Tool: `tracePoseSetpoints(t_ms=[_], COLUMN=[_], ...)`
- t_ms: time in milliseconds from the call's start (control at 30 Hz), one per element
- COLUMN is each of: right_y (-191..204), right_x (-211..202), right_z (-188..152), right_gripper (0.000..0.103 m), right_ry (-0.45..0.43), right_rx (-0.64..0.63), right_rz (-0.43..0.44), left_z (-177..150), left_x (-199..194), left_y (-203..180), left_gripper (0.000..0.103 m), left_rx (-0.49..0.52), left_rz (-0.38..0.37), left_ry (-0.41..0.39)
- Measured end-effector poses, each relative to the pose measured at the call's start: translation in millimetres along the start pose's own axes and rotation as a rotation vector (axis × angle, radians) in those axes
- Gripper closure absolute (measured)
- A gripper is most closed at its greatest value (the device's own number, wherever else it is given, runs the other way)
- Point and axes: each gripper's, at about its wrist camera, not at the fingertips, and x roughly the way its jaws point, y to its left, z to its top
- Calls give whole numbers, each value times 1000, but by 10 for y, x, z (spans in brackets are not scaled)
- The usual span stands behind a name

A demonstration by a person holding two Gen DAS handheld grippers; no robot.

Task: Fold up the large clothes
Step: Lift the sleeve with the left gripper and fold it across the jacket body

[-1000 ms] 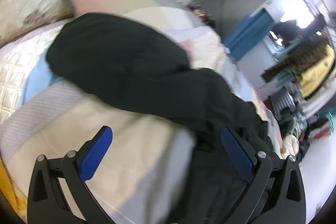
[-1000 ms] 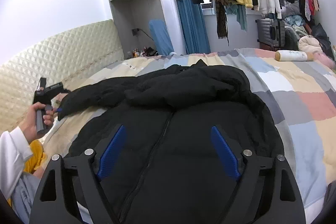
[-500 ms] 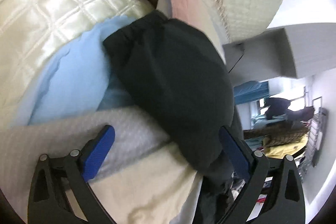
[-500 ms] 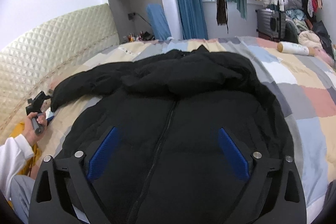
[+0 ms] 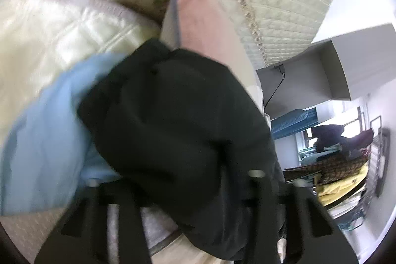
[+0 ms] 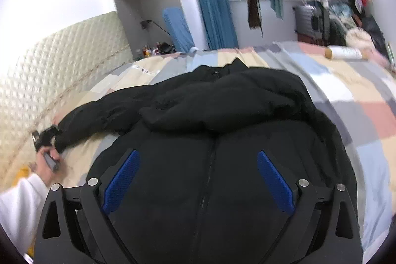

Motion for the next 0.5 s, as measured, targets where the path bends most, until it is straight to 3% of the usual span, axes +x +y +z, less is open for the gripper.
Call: tracePoseSetpoints(t_ms=[100,167,300,367,500], right_y=[-13,4,-31,-107,-212], right_x=[59,15,-151,-218,-304], right_z=[-49,-62,-95,-115,-122], right_gripper=[6,6,4,0,0], right_ry=[45,39,-4,-17,-35], right_rx=[8,-7,-40,-24,-19], right_rz=[31,30,-12,-12,-16], left_z=[30,34,-54,-105,-164], left_x=[-104,-227,-596,-700,-915], left_y=[-179,-274,-725,-945,-1267], left_gripper=[93,97,100,101,101], left_rx=[77,104,281,323,340], left_rz=[56,77,129,150,120], left_ry=[-40,-77,-237,-249,-284])
